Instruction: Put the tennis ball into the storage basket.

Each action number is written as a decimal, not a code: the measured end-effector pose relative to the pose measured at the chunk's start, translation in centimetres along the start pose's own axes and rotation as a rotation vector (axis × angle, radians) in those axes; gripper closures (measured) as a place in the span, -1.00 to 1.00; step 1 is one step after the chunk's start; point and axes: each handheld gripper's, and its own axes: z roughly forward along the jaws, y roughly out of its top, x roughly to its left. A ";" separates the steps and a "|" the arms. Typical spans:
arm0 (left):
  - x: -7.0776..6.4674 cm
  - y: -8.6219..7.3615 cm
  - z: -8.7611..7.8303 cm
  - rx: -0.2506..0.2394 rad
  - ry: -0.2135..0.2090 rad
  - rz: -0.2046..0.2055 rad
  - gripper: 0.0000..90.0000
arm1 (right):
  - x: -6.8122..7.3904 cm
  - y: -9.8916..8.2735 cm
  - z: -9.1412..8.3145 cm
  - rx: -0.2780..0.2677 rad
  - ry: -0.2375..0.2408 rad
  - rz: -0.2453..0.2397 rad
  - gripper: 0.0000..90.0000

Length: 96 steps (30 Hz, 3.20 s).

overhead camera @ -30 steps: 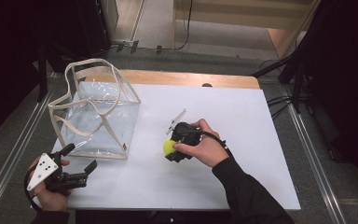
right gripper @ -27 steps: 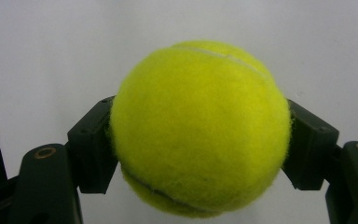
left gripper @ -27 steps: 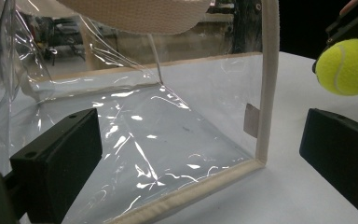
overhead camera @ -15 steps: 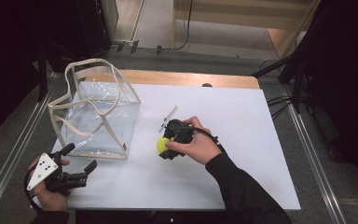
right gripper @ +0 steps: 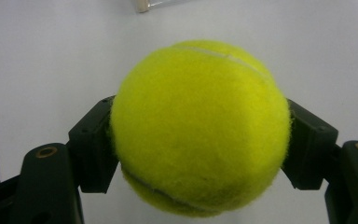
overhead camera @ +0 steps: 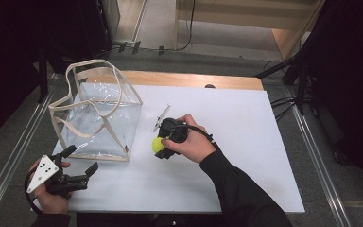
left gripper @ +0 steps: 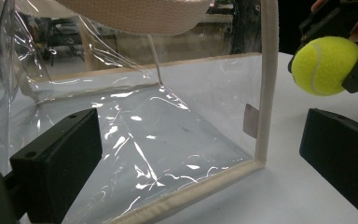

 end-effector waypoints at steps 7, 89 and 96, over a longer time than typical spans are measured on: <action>0.1 0.0 -0.1 -0.001 0.000 -0.005 -1.00 | 0.0 1.0 0.6 -0.007 0.005 -0.017 -0.47; 0.2 0.0 0.0 -0.013 -0.002 -0.012 -1.00 | 0.6 9.5 -6.9 -0.088 0.048 -0.106 -0.47; 0.2 0.0 0.0 -0.014 -0.005 -0.013 -1.00 | 0.7 10.0 -7.7 -0.094 0.045 -0.107 -0.47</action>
